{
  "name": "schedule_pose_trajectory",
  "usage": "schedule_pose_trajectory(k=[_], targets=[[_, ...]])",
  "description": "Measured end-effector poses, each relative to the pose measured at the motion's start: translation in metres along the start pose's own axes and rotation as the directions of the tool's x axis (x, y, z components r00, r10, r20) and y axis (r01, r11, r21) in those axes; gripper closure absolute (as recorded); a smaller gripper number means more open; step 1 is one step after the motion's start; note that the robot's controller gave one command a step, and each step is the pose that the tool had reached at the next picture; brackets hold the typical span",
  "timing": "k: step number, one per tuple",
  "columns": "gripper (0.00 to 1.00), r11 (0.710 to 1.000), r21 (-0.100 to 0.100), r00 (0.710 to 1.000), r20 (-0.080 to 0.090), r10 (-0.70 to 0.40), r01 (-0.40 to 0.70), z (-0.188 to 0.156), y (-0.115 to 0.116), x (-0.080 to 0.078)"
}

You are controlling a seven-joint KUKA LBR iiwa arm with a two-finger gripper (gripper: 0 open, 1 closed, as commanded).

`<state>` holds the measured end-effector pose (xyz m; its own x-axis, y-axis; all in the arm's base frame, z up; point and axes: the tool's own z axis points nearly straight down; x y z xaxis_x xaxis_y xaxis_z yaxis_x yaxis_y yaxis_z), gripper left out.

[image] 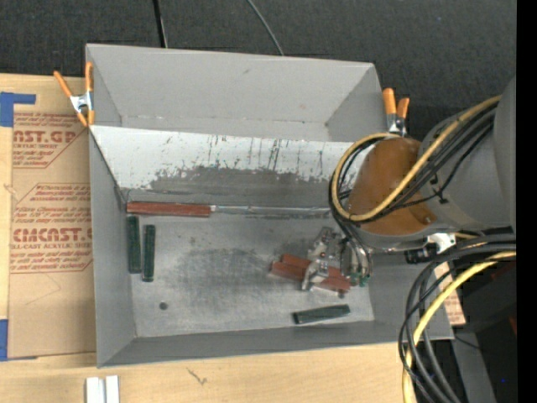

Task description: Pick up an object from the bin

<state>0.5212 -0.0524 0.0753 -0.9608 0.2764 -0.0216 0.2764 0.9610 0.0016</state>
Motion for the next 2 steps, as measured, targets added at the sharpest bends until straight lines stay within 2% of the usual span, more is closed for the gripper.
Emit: schedule_pose_trajectory(k=[1, 2], targets=[[1.00, 1.000, 0.000, 1.000, -0.004, 0.011, -0.011, -0.0018, 0.0003, -0.0002], [1.00, 1.000, 0.001, 1.000, -0.016, -0.002, 0.002, -0.0060, 0.0003, 0.0018]])
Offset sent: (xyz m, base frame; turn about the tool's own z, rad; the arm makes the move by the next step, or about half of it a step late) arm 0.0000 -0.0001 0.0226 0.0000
